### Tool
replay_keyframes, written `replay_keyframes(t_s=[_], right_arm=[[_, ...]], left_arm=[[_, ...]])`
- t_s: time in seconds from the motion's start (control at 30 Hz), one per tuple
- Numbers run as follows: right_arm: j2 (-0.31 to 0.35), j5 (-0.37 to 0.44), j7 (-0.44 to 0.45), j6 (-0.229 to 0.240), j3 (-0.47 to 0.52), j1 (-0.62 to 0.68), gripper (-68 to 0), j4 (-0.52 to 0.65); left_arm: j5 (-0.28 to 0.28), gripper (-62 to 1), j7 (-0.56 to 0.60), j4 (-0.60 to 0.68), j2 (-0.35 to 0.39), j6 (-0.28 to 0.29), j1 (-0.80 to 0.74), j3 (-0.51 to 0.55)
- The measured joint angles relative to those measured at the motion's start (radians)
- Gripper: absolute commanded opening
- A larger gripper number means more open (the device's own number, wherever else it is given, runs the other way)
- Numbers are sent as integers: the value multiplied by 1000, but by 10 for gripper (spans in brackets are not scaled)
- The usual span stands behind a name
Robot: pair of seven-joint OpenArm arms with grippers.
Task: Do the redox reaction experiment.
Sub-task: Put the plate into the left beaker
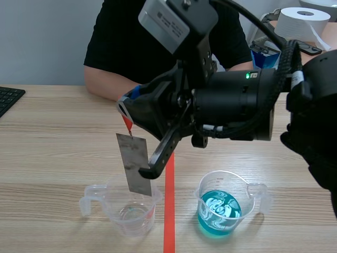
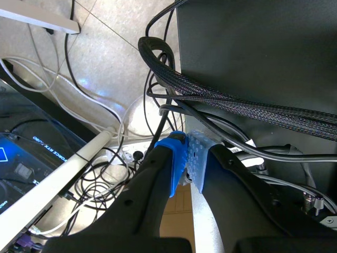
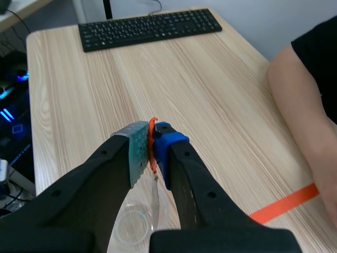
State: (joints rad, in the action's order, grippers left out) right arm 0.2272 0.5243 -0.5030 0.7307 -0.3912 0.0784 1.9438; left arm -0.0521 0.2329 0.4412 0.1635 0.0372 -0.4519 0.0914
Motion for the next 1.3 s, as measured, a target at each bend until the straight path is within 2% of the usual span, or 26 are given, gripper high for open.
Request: replay_keyframes(t_s=[0.37, 0.53, 0.7, 0.97, 1.07, 1.2, 1.3], right_arm=[[0, -100, 103, 3, -3, 0, -669, -82], [0, -170, 117, 3, -39, 0, -669, -88], [0, -189, 122, 4, -52, 0, -667, -88], [0, -221, 125, 4, -52, 0, -487, -88], [0, -221, 124, 3, -57, 0, -455, -88], [0, -221, 90, 3, -116, 0, -448, -88], [0, -220, 47, 3, -185, 0, -344, -88]], left_arm=[[0, -582, 0, 0, 0, 0, 0, 0], [0, -582, 0, 0, 0, 0, 0, 0], [0, -582, 0, 0, 0, 0, 0, 0], [0, -582, 0, 0, 0, 0, 0, 0], [0, -582, 0, 0, 0, 0, 0, 0], [0, -582, 0, 0, 0, 0, 0, 0], [0, -582, 0, 0, 0, 0, 0, 0]])
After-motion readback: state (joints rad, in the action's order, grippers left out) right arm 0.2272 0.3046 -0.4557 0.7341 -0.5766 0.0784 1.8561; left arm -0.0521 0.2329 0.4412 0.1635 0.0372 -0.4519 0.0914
